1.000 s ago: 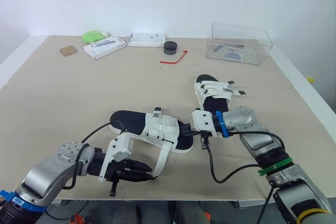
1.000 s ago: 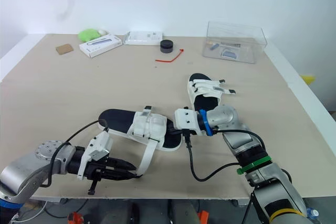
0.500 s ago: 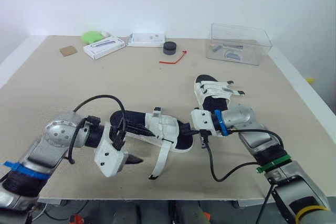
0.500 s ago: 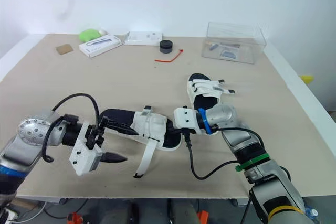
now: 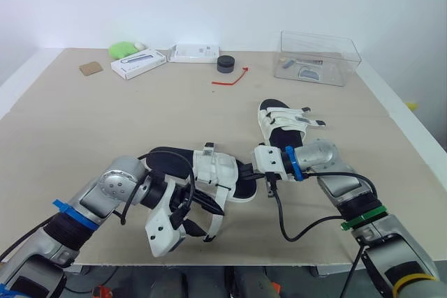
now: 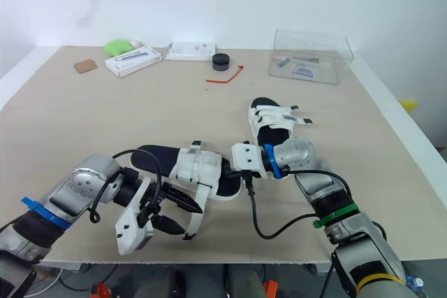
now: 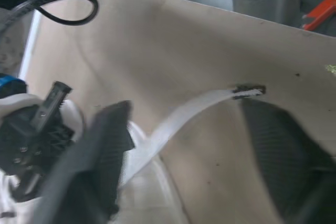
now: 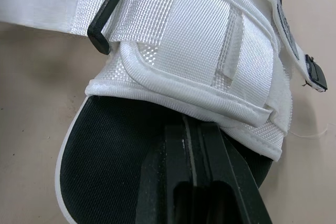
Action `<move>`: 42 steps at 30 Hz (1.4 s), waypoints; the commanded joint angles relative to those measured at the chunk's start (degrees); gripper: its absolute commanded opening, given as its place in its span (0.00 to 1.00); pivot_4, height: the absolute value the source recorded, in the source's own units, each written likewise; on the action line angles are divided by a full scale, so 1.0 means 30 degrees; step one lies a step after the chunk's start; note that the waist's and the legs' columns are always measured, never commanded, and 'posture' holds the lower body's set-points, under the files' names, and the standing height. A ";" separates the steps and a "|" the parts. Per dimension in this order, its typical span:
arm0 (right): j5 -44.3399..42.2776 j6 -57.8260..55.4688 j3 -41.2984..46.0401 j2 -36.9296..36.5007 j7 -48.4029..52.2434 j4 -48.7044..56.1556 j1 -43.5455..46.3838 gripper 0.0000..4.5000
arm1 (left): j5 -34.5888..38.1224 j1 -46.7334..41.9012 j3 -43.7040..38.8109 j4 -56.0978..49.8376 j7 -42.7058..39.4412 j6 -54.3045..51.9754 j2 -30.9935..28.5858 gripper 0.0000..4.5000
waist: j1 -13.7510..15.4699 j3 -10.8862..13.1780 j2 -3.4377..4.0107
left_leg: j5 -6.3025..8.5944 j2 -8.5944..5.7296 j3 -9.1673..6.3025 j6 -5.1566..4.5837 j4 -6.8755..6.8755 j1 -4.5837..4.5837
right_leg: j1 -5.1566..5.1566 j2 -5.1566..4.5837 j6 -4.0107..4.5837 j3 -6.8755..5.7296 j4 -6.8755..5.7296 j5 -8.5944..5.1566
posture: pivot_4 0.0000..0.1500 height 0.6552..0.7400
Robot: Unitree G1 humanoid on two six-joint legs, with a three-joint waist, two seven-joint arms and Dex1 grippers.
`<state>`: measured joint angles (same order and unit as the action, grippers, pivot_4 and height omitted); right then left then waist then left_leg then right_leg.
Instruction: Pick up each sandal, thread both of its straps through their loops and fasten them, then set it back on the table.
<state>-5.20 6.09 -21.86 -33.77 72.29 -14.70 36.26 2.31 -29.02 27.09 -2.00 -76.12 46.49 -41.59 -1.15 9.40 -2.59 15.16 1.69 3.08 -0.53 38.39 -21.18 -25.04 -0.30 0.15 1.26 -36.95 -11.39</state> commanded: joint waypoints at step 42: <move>0.1176 -0.1053 -0.0023 -0.1048 -0.0277 0.0514 -0.1169 0.00 | 0.7558 -0.5685 -0.4361 0.9415 0.2133 -2.5754 0.5546 0.01 | -0.0003 0.0012 -0.0011 | -0.0004 -0.0068 -0.0052 0.0007 0.0024 -0.0037 | 0.0003 -0.0007 -0.0110 -0.0037 -0.0005 0.0032 | 1.00 1.00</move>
<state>-5.13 4.63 -21.01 -34.91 71.03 -11.92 34.46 28.44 -45.02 13.43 24.82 -69.67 -33.27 -25.08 -1.16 9.43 -2.62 15.14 1.48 2.92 -0.50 38.46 -21.29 -25.03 -0.32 -0.18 1.15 -36.96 -11.30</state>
